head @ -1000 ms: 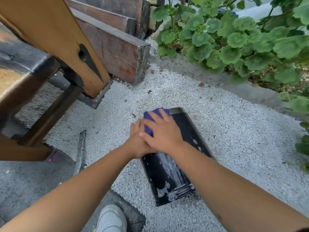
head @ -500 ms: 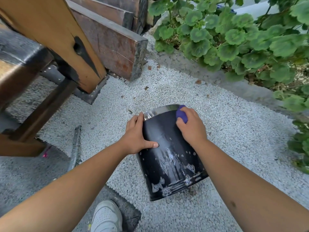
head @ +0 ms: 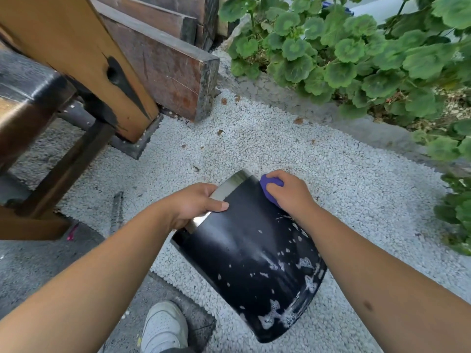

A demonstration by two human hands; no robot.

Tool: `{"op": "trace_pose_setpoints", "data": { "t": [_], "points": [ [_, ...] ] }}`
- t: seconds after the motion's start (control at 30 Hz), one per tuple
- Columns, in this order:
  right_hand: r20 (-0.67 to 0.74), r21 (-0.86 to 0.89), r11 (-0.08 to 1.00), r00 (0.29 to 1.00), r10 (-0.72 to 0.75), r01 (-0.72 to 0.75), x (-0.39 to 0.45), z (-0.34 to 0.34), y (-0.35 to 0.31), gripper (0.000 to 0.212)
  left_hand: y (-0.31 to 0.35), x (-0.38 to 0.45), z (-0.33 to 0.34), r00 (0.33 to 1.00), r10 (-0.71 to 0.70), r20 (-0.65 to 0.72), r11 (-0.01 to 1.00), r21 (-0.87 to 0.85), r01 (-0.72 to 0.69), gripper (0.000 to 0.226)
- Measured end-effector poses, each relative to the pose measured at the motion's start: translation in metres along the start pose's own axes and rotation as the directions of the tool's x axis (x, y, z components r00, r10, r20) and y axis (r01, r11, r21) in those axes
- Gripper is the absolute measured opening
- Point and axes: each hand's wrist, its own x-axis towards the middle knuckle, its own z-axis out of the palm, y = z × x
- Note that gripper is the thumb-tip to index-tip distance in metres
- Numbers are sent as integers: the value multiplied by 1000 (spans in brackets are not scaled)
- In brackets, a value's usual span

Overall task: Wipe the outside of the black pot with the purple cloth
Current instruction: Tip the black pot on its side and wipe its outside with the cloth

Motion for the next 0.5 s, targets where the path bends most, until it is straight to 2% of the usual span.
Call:
{"op": "trace_pose_setpoints", "data": {
  "t": [0.13, 0.2, 0.27, 0.37, 0.5],
  "points": [
    [-40, 16, 998, 997, -68, 69, -1, -8, -38, 41, 7, -35, 19, 989, 94, -112, 989, -106, -105, 13],
    [-94, -39, 973, 969, -229, 227, -7, -5, -71, 50, 14, -54, 21, 968, 175, -180, 960, -190, -208, 13],
    [-169, -129, 907, 893, -418, 400, -16, 4, -105, 51, 27, -66, 16, 927, 263, -267, 909, -253, -331, 13],
    [-245, -251, 822, 788, -565, 511, -32, 26, -133, 45, 37, -64, 11, 864, 340, -371, 880, -198, -431, 16],
    [-204, -288, 826, 812, -546, 483, -38, 54, -102, 42, 11, -49, 27, 837, 298, -459, 926, -75, -371, 22]
  ]
}}
